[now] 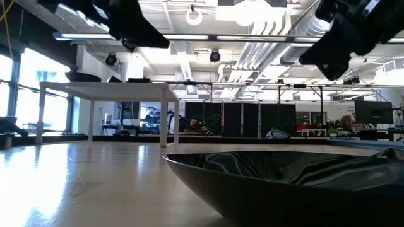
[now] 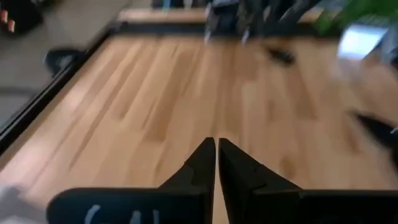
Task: Pick & Place Mini shaped plates
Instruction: Stack the bottom black drop shaped plate on top of the stacked black drop shaped plates on the shelf
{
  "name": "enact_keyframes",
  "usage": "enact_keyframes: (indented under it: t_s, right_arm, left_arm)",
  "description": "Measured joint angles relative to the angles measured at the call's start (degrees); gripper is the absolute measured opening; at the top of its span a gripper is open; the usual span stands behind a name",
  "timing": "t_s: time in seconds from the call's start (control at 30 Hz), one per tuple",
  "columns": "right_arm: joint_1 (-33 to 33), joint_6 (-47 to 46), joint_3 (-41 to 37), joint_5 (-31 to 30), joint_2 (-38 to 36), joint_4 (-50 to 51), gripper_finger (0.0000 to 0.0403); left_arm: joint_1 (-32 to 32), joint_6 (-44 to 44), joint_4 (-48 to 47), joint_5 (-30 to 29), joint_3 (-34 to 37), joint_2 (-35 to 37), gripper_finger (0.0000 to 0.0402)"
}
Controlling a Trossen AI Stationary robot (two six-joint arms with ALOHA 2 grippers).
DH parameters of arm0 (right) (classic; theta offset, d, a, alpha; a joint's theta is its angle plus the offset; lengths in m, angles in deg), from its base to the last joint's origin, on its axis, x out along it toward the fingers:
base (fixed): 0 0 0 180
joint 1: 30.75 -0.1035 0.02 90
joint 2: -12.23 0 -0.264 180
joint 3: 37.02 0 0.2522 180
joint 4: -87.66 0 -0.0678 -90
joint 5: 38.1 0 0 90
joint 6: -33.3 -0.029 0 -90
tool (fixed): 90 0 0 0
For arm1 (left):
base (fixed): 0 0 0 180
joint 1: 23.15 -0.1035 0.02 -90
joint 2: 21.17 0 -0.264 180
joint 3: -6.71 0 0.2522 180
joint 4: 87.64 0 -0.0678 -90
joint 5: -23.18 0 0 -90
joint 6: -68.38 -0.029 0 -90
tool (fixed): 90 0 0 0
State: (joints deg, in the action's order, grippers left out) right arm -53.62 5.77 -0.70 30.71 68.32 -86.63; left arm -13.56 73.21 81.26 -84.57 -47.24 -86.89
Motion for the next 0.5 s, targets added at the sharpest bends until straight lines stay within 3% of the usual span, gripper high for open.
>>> enact_keyframes:
  t_s: [0.2,0.37,0.5]
  right_arm:
    - [0.0,-4.8,10.2,6.1,5.8,15.4,0.0003]
    - [0.0,-5.6,17.0,15.0,16.3,16.8,0.0041]
    - [0.0,-6.1,22.1,25.9,25.8,16.9,0.0083]
  left_arm:
    - [5.9,0.3,22.5,-5.1,12.0,-1.6,0.0016]
    - [7.9,0.4,42.0,-6.6,20.9,-2.2,0.0016]
    - [7.7,1.6,48.4,-6.6,25.1,-3.4,0.0016]
